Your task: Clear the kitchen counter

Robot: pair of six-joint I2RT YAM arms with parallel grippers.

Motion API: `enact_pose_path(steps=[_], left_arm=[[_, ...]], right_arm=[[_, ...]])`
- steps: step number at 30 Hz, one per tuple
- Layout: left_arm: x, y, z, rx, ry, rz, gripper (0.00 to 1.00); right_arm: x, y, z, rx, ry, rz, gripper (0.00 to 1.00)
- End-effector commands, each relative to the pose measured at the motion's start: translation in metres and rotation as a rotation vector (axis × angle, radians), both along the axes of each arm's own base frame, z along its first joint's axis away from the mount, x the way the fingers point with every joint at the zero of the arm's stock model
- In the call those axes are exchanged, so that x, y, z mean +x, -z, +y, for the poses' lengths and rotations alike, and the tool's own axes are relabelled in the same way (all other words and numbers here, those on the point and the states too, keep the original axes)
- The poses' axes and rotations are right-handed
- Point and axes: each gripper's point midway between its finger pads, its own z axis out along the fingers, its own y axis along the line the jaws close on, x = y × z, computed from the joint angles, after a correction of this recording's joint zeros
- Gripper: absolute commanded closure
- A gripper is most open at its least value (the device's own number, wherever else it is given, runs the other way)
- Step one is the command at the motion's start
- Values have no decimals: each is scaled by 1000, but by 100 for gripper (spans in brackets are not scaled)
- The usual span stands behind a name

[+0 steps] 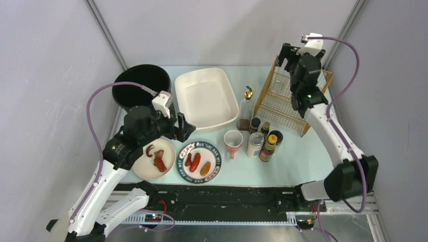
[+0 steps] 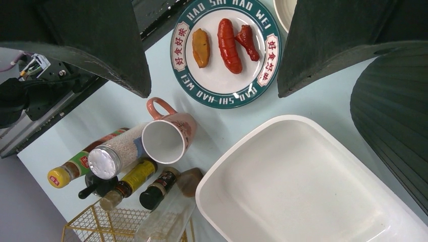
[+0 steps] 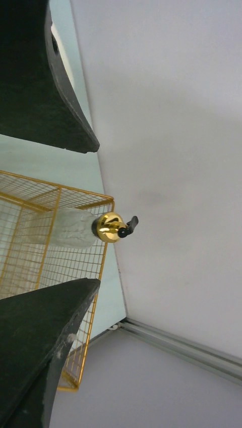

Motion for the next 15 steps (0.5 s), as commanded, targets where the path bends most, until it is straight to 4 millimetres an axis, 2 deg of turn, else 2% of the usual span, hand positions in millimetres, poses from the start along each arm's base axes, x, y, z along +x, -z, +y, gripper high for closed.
enact_pose_path(steps=[1, 5, 11, 15], left_arm=[[-1, -19, 4, -21, -17, -55, 2], [-2, -26, 10, -36, -53, -72, 2], [-8, -36, 16, -84, -91, -83, 2], [-15, -41, 17, -125, -99, -81, 2]], right_arm=[[-44, -9, 19, -21, -151, 81, 1], [-87, -8, 38, -62, -251, 141, 2], [-149, -8, 81, -63, -490, 192, 6], [-183, -4, 105, -58, -624, 227, 8]])
